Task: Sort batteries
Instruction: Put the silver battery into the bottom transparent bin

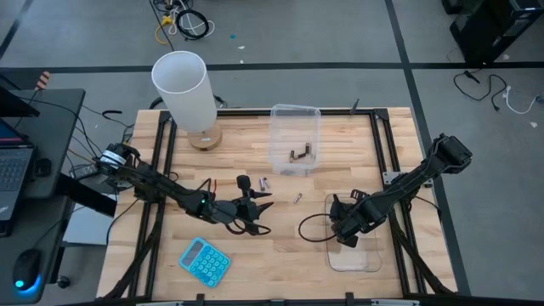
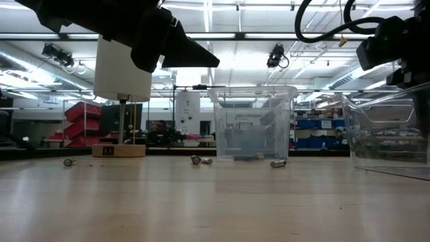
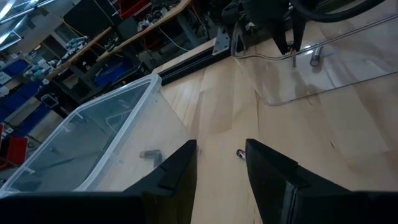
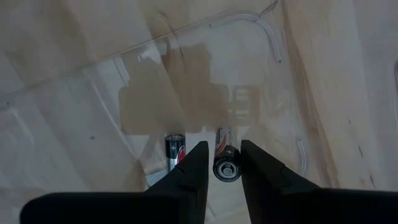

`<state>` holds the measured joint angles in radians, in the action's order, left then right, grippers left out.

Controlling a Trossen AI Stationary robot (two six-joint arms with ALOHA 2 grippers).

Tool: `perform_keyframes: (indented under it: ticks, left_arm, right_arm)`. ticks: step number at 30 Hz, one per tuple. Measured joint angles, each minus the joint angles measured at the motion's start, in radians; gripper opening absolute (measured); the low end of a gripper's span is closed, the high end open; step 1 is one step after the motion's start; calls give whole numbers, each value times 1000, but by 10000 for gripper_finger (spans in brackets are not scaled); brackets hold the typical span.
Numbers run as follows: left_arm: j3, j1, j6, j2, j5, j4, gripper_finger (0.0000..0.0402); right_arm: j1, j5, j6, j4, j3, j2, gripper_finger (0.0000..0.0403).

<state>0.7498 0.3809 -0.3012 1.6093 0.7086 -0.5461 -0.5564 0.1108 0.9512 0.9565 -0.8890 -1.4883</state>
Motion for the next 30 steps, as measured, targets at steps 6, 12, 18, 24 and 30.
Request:
perform_keyframes:
  ticks: [6, 12, 18, 24, 30]
  left_arm:
    - [0, 0, 1, 0, 0, 0, 138]
    - [0, 0, 2, 0, 0, 0, 138]
    - [0, 0, 2, 0, 0, 6, 138]
    - [0, 0, 45, 0, -1, 62, 138]
    - [0, 0, 106, 0, -2, 127, 138]
  right_arm:
    - [0, 0, 12, 1, 0, 0, 80]
    - [0, 0, 42, 4, 0, 0, 88]
    - [0, 0, 44, 13, -20, 0, 93]
    - [0, 9, 44, 53, -76, -1, 93]
    - [0, 51, 39, 84, -147, -1, 93]
